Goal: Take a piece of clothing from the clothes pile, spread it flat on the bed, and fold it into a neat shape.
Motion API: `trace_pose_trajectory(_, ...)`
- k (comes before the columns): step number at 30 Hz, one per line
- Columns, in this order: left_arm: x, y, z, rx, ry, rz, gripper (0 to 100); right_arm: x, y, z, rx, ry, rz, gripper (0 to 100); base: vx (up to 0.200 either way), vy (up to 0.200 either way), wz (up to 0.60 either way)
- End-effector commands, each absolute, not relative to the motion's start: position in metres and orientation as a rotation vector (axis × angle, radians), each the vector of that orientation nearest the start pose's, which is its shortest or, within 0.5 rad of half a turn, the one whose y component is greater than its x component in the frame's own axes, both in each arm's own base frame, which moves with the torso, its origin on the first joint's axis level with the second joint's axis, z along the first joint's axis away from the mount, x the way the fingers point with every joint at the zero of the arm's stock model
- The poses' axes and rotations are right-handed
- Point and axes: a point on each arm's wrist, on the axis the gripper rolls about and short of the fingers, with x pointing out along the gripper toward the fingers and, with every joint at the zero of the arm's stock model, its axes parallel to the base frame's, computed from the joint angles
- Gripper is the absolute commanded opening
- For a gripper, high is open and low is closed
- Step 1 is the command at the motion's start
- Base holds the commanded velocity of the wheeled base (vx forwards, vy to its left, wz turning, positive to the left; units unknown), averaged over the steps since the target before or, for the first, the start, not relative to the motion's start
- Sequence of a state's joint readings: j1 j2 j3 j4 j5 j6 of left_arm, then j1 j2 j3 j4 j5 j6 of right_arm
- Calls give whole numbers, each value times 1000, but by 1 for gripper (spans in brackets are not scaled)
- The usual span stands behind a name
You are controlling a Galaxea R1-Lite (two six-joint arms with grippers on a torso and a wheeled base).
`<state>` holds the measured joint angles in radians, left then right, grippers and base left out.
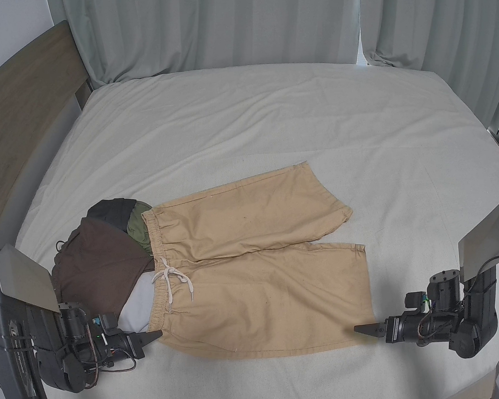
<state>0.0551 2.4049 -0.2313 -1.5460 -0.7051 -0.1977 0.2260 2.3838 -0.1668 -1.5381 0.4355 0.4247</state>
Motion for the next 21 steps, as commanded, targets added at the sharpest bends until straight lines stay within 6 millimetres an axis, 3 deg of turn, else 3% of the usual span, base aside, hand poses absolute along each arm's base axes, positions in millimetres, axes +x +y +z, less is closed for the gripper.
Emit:
trace_pose_trajectory(1,264,0,-43,-421,656,-570,0,242,67,-42,465,816,488,100,0,0,0)
trace_pose_trajectory(15,264,0,-42,-420,655,-569,0,240,72,-46,459,837,502,100,0,0,0)
trace_pose_trajectory(16,264,0,-42,-420,655,-569,0,240,72,-46,458,838,504,0,0,0,0)
trace_pose_trajectory(21,264,0,-43,-422,656,-569,0,241,73,-47,457,839,507,0,0,0,0)
